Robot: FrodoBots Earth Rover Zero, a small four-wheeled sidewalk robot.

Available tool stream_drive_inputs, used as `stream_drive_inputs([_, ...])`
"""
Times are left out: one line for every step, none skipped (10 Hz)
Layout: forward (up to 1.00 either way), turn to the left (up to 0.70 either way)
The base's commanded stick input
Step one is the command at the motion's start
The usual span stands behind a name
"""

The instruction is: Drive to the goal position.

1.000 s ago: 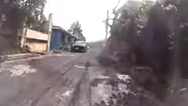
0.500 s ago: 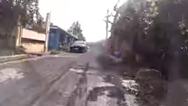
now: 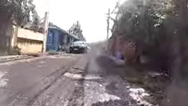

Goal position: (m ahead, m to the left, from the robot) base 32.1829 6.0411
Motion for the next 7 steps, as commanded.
stream_drive_inputs([1.00,0.00])
stream_drive_inputs([1.00,0.00])
stream_drive_inputs([1.00,0.00])
stream_drive_inputs([1.00,0.00])
stream_drive_inputs([1.00,0.00])
stream_drive_inputs([1.00,0.00])
stream_drive_inputs([1.00,0.00])
